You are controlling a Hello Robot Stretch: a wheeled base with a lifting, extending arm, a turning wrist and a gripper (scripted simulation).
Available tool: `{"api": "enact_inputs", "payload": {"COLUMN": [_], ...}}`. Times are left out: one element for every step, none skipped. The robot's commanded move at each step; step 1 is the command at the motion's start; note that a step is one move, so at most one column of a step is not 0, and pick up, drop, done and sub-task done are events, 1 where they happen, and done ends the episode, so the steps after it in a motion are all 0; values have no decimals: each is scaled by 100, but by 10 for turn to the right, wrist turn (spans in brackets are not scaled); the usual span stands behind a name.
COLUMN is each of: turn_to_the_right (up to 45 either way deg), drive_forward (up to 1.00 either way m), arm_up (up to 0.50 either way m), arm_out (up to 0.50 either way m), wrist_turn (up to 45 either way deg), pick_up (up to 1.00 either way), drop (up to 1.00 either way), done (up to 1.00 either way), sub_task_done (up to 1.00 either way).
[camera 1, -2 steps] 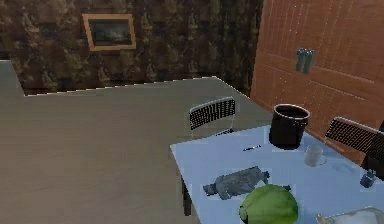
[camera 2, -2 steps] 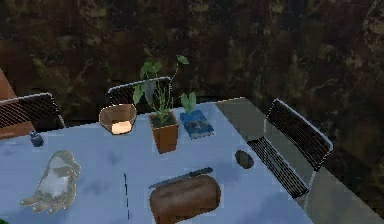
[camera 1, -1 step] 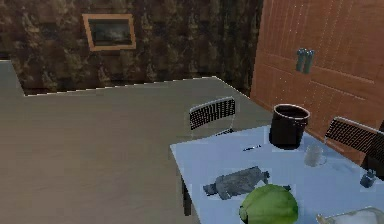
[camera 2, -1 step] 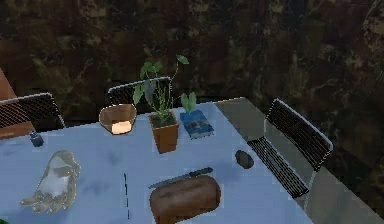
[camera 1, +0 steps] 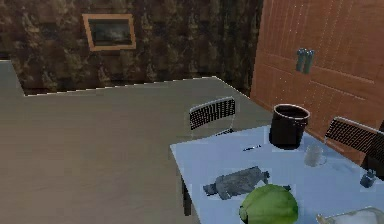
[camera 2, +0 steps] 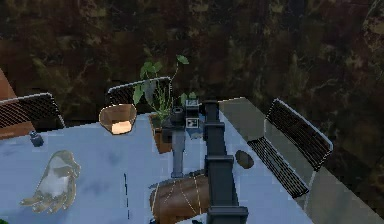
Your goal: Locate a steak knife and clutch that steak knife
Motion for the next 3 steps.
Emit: {"api": "enact_inputs", "payload": {"turn_to_the_right": [0, 0, 0], "drive_forward": [0, 0, 0], "arm_up": [0, 0, 0], "arm_out": [0, 0, 0], "wrist_turn": [450, 450, 450], "pick_up": [0, 0, 0], "drop": [0, 0, 0], "done": [0, 0, 0], "sub_task_done": [0, 0, 0]}}
